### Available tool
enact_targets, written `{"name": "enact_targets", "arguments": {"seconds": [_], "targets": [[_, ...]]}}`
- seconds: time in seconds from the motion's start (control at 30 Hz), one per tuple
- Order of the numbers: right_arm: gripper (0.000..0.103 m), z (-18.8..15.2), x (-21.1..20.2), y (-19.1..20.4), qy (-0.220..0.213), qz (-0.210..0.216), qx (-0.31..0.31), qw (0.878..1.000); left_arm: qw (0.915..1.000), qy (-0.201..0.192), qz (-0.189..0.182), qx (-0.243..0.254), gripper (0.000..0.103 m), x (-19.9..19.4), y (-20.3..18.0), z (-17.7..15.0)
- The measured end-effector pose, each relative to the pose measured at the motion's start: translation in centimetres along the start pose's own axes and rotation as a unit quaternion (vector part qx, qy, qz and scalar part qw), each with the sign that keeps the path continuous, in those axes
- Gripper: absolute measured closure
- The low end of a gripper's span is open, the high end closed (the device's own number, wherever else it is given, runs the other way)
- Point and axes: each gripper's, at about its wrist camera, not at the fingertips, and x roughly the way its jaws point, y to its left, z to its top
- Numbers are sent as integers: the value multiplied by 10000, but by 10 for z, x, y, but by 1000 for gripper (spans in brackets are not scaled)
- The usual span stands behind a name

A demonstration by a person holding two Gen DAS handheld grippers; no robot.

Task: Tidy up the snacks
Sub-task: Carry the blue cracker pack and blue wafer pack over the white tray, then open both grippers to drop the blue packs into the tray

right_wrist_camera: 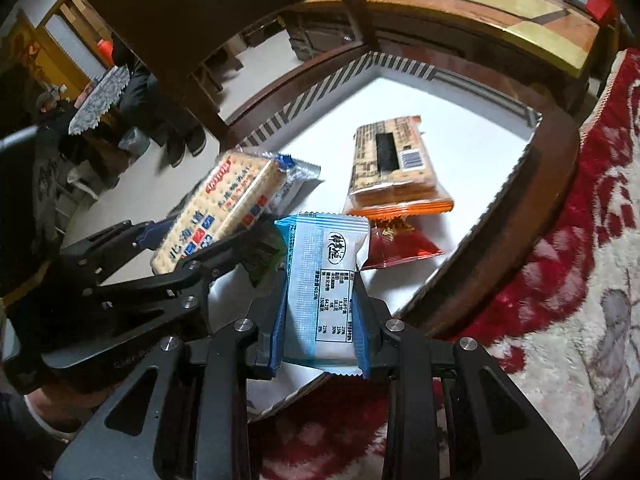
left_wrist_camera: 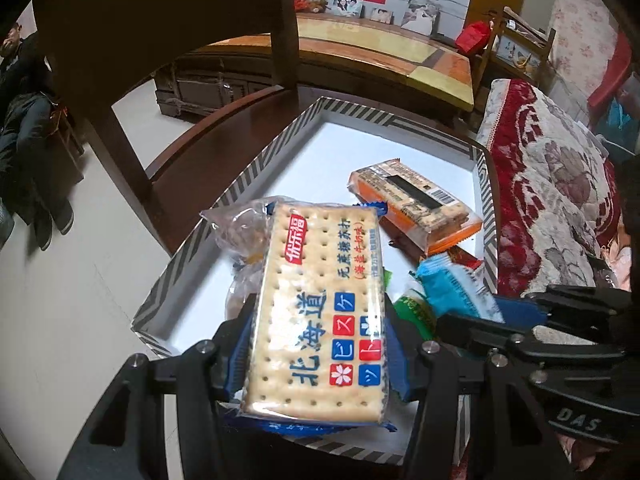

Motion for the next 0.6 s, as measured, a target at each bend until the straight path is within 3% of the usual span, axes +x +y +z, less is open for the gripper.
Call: {"name": "enact_targets", "arguments": {"seconds": [0.3,0.6], "targets": [[76,21,13,-11,77,-364,-49,9993,10000,21,-6,2,45,8,-2,6],[75,32,18,-22,2,-352,92,9993,9999,41,87,52,45,15,-9,14]]}}
